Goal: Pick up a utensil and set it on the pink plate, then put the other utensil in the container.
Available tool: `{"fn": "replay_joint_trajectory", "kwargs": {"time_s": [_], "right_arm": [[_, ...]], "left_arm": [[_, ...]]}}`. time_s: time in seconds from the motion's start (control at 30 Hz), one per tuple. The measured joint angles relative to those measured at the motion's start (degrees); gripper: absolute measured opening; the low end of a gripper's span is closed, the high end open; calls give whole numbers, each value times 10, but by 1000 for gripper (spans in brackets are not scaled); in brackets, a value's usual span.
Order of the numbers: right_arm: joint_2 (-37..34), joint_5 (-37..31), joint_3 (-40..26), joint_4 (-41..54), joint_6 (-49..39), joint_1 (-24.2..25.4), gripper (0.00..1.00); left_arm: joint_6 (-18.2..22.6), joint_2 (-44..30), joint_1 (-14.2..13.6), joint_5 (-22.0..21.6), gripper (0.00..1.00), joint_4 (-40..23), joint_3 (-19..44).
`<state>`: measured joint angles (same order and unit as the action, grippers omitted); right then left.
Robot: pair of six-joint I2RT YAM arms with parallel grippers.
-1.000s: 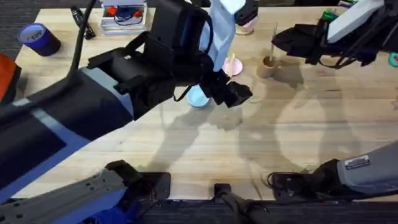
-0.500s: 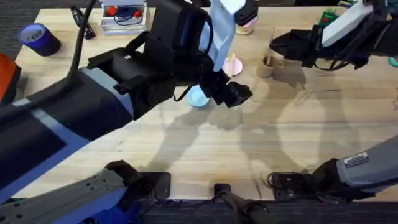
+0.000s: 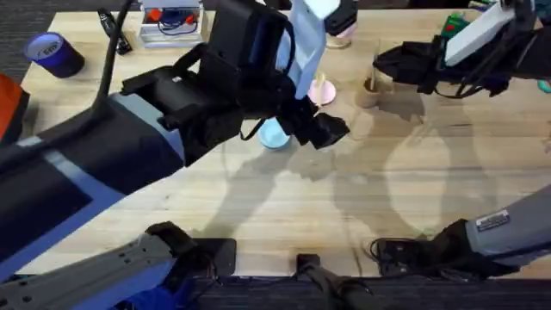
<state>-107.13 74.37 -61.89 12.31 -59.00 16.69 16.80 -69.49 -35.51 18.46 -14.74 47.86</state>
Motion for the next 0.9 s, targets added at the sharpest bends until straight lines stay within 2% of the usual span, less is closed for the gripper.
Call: {"fn": "replay_joint_trajectory", "kwargs": {"time_s": [0.7,0.9], "right_arm": [[-6,-11,0,-2,0,0,32],[-32,-12,0,-2,0,0,32]], "left_arm": [[0,0,0,0,995,0,0],[0,0,0,0,994,0,0]]}}
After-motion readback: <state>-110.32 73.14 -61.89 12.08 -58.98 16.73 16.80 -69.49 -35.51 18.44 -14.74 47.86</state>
